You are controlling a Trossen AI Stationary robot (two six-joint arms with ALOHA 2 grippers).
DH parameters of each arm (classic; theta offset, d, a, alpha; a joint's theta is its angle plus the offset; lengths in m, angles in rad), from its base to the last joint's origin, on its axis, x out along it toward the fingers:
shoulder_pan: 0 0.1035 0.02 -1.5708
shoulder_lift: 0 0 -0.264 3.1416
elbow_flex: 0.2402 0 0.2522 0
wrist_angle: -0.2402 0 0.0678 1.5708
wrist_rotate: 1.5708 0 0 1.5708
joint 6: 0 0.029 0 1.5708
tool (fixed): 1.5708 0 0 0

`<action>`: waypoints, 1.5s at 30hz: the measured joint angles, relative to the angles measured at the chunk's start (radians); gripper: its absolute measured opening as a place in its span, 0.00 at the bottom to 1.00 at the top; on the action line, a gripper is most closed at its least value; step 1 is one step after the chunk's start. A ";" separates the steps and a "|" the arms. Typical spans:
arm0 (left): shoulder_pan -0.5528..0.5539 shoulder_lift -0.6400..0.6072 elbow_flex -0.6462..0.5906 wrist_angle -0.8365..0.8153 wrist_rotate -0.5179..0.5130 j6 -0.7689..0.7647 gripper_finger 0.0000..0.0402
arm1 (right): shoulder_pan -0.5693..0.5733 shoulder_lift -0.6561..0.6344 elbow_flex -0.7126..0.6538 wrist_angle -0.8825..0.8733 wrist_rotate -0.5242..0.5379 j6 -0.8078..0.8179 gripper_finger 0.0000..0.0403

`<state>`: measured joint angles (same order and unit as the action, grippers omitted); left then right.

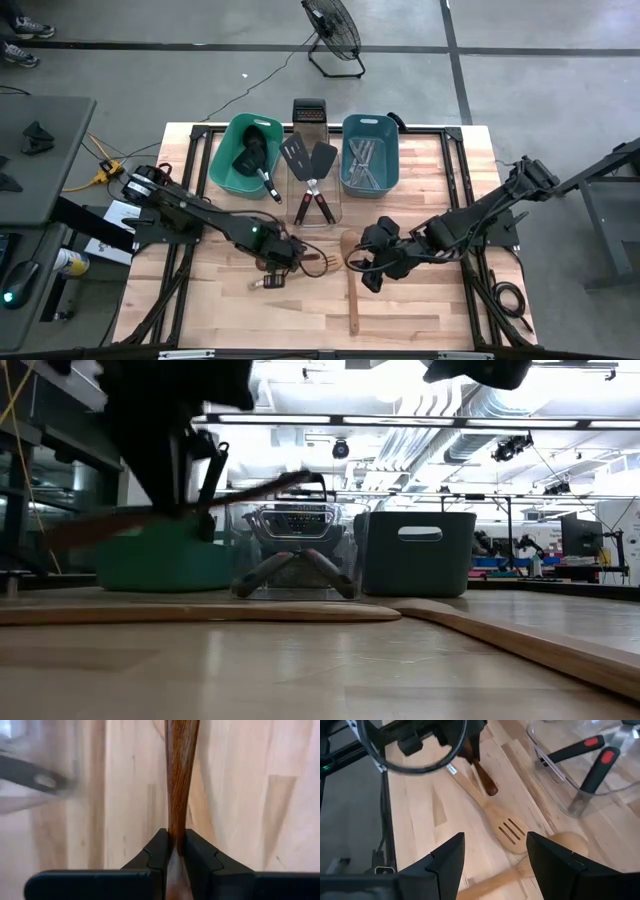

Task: Pick & Place Kitchen Items
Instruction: Put the wooden spoon into the green bin

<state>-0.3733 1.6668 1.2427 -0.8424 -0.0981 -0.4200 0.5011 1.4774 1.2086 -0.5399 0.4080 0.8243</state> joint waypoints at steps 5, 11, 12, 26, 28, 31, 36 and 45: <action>0.000 -0.009 0.118 -0.046 -0.050 0.027 0.10 | 0.001 -0.033 -0.001 0.005 -0.001 -0.058 0.51; 0.000 -0.010 0.295 -0.077 -0.161 0.084 0.10 | 0.003 -0.119 -0.001 0.011 0.003 -0.169 0.51; 0.002 -0.010 0.322 -0.075 -0.184 0.094 0.10 | 0.003 -0.136 0.000 0.014 0.002 -0.186 0.51; 0.129 -0.010 0.560 -0.154 -0.315 0.177 0.10 | 0.003 -0.279 0.000 0.021 -0.013 -0.306 0.51; 0.157 -0.010 0.578 -0.201 -0.334 0.174 0.10 | 0.003 -0.280 0.000 0.021 -0.011 -0.306 0.51; 0.201 -0.010 0.589 -0.261 -0.340 0.161 0.10 | 0.003 -0.280 0.000 0.021 -0.011 -0.306 0.51; 0.266 -0.042 0.597 -0.333 -0.343 0.134 0.10 | 0.003 -0.280 0.000 0.021 0.015 -0.307 0.51; 0.396 -0.133 0.596 -0.495 -0.402 0.110 0.10 | -0.007 -0.289 0.000 0.019 0.094 -0.332 0.51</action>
<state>0.0228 1.5337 1.8385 -1.3377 -0.5004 -0.3103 0.4937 1.1883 1.2087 -0.5208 0.5022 0.4921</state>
